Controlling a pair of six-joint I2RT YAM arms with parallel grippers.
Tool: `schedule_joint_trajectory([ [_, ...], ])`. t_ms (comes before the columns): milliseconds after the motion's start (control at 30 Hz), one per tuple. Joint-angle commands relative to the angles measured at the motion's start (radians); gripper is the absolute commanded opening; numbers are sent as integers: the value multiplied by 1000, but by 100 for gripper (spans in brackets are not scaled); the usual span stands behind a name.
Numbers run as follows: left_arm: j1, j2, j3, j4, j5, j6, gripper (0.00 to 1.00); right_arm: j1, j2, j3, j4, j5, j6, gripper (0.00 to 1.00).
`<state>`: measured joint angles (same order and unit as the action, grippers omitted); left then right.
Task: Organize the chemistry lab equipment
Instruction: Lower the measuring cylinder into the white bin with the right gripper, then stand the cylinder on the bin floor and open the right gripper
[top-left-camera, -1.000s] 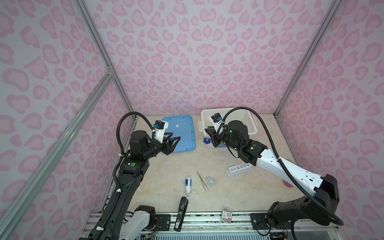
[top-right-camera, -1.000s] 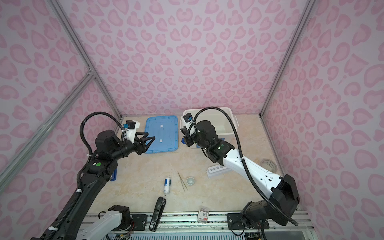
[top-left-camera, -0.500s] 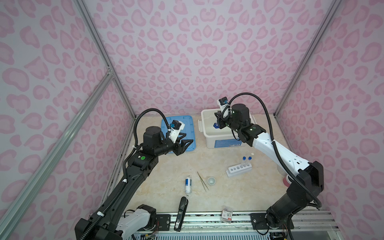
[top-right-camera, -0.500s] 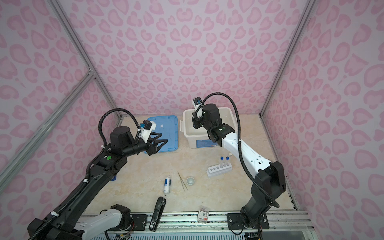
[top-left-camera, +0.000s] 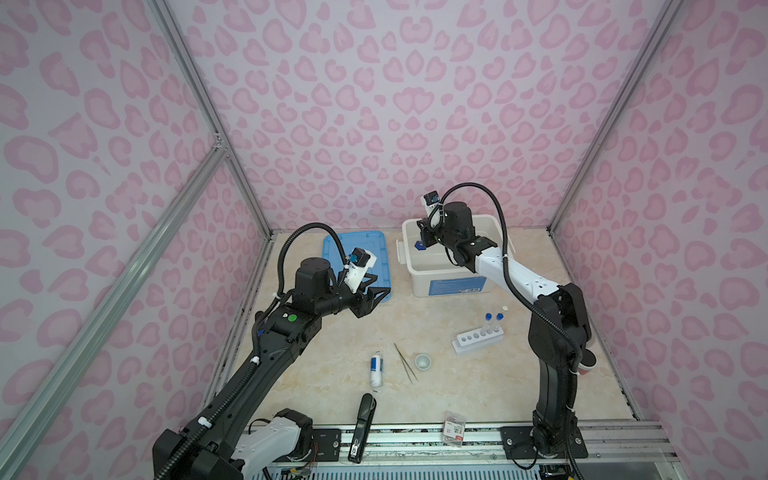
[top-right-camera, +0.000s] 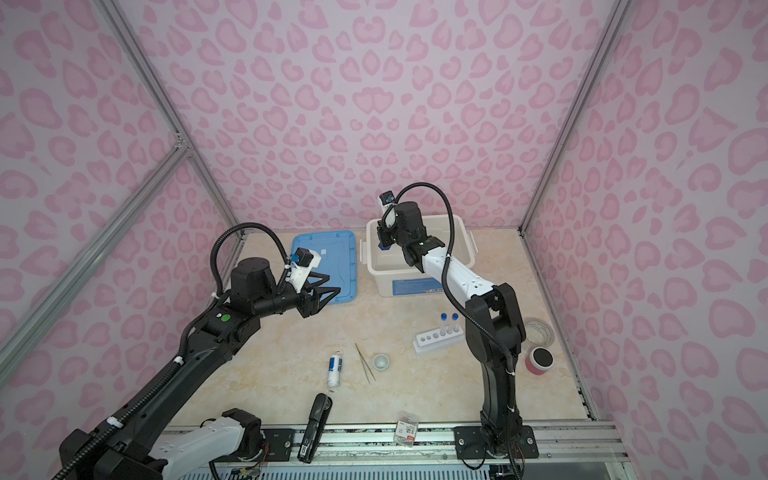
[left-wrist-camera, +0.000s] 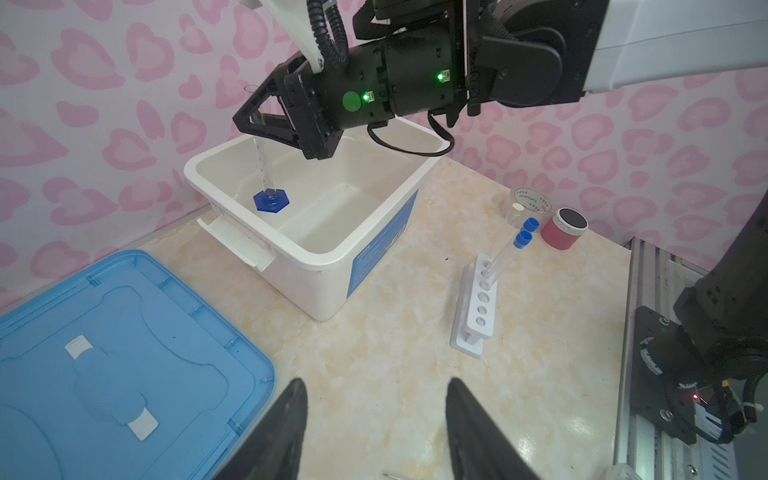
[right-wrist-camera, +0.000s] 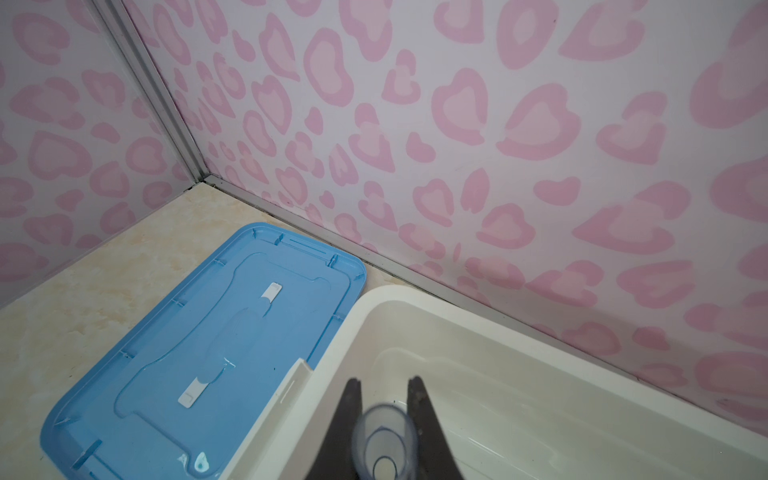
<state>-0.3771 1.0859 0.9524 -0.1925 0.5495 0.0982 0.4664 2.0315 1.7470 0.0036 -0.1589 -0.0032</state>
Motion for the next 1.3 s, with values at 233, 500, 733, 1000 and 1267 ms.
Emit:
schedule_joint_trajectory([
  [233,0,-11,-7,16,-14,21,55,-5,113,84,-4,-20,-7,11],
  [500,1,-14,-8,14,-16,27,55,-12,148,89,-8,-33,-15,11],
  [733,3,-14,-8,12,-17,28,54,-12,182,91,3,-50,-11,11],
  [1000,3,-21,-9,7,-22,36,54,-13,242,132,-11,-52,-30,11],
  [1267,3,-4,-4,5,-23,38,54,-15,284,164,-24,-57,-31,11],
])
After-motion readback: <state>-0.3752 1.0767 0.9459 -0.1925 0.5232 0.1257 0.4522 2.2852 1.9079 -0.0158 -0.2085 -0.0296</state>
